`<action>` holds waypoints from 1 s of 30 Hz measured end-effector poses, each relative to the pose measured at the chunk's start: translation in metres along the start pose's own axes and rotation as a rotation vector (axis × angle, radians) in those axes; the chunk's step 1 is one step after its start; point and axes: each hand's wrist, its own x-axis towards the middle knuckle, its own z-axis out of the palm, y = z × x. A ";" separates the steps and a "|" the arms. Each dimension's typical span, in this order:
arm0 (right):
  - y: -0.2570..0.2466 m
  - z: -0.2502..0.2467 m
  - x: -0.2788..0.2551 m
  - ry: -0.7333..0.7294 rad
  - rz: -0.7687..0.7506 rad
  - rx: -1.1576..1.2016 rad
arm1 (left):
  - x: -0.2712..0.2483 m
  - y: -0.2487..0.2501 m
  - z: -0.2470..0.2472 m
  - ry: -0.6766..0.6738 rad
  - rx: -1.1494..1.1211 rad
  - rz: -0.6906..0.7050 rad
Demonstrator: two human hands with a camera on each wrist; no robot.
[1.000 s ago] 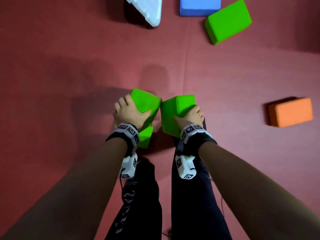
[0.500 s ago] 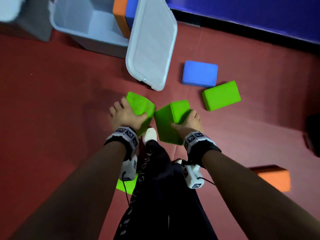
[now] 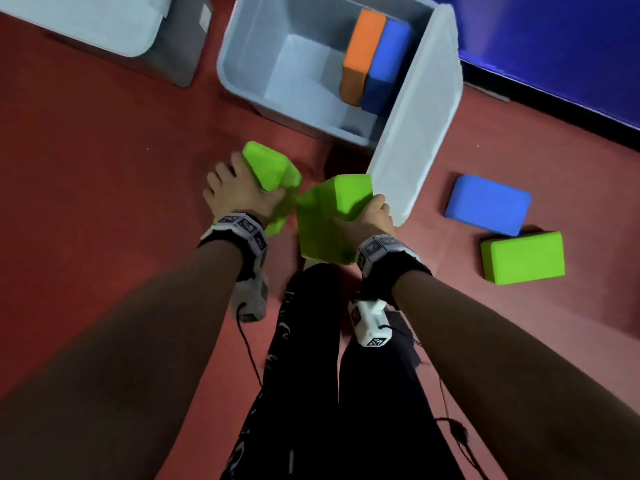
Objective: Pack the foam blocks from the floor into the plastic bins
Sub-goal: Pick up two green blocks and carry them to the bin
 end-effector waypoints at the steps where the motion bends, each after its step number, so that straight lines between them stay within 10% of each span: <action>1: -0.015 0.002 0.007 -0.010 0.018 0.022 | 0.018 -0.001 -0.009 0.005 -0.005 -0.003; 19: -0.217 -0.086 0.193 0.104 0.019 0.097 | 0.267 0.116 -0.110 0.063 -0.055 0.035; 30: -0.246 -0.044 0.287 0.259 0.101 0.229 | 0.367 0.143 -0.045 -0.051 -0.169 -0.001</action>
